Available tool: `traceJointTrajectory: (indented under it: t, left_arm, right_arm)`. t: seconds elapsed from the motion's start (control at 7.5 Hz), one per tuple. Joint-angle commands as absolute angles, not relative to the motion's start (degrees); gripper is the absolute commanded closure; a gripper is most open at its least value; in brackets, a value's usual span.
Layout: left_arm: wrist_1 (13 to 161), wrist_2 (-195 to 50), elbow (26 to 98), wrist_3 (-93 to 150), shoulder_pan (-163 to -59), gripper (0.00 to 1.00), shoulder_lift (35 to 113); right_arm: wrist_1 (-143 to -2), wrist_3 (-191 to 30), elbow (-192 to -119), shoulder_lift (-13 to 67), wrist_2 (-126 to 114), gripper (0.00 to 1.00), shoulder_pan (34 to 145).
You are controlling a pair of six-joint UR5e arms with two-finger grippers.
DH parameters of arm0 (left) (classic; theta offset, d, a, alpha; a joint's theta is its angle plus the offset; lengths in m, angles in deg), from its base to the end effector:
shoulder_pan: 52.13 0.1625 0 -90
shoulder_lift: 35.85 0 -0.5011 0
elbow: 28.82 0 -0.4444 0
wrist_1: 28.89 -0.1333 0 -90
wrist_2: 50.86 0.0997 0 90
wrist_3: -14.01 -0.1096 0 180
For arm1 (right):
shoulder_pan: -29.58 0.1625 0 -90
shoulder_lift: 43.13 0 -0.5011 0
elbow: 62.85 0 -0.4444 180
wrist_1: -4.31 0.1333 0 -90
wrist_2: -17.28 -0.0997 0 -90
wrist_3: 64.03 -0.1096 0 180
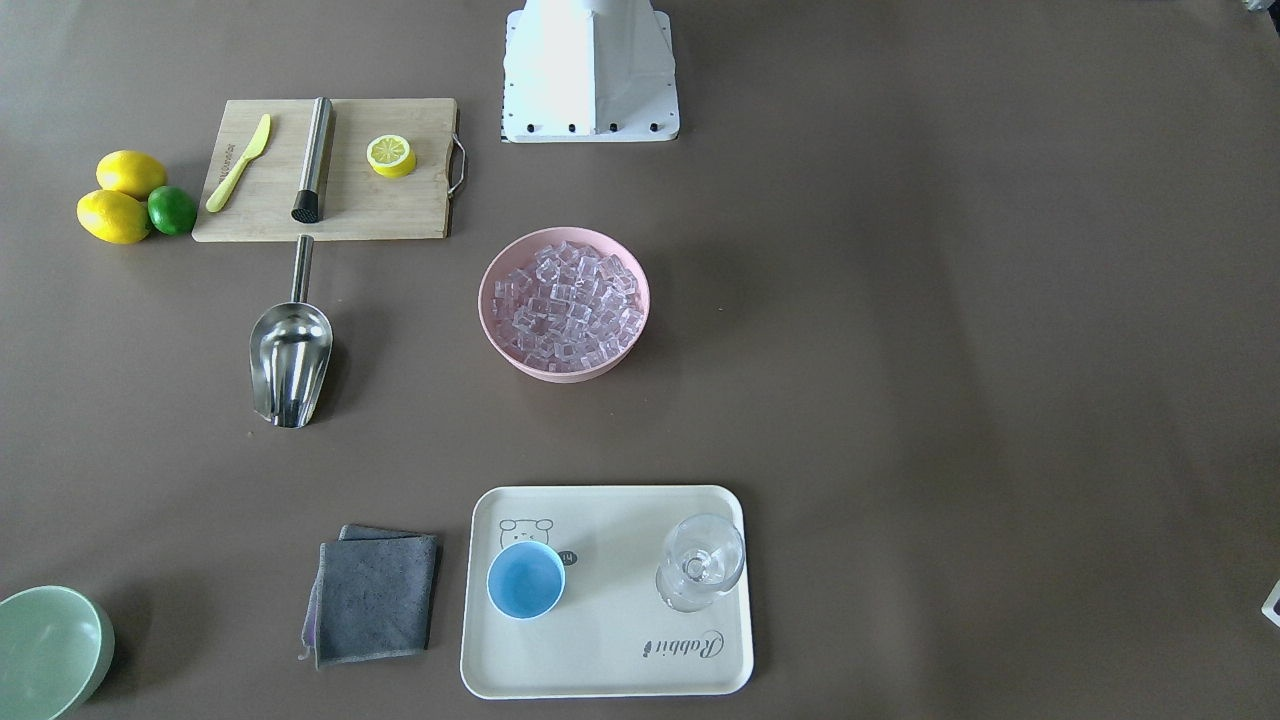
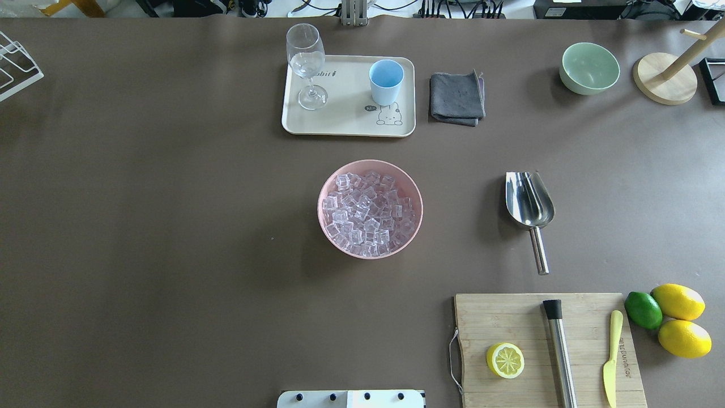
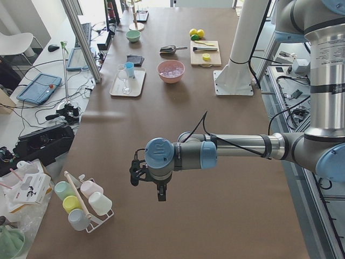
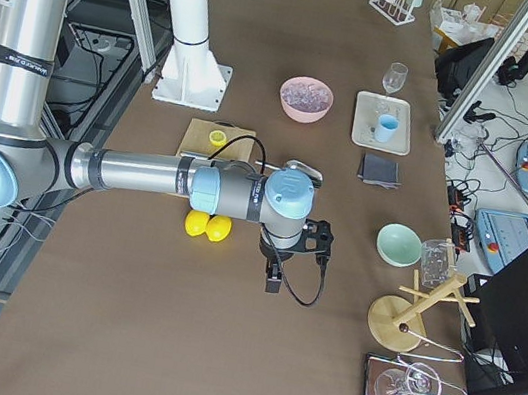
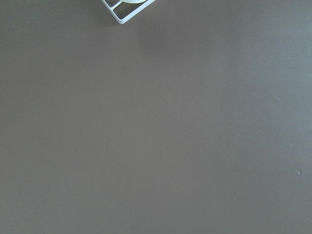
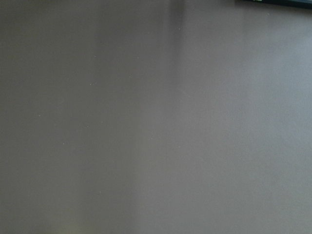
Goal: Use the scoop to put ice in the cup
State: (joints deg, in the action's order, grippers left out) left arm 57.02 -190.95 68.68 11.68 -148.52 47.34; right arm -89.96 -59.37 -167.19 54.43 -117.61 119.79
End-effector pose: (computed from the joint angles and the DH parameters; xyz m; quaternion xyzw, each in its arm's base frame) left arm -0.1024 -0.4718 0.7308 0.0054 0.4240 -0.0446 0.9046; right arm 0.0577 -0.4782 0.6800 0.0364 -0.3805 -0.0442 0.9230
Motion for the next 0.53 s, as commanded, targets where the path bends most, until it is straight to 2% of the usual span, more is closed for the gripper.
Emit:
traceJointTrajectory:
  t: [0.0,0.4]
  left_arm:
    - [57.1,-190.9,68.9,11.7,-148.5,0.02,47.4]
    - [57.1,-191.0,69.3,12.0,-147.7,0.02,47.3]
  right_arm:
    - [-90.2,-60.1,-174.3,54.9,-117.1,0.00,115.0]
    - [-90.0,-73.5,-179.6,54.3,-118.1,0.00,107.7]
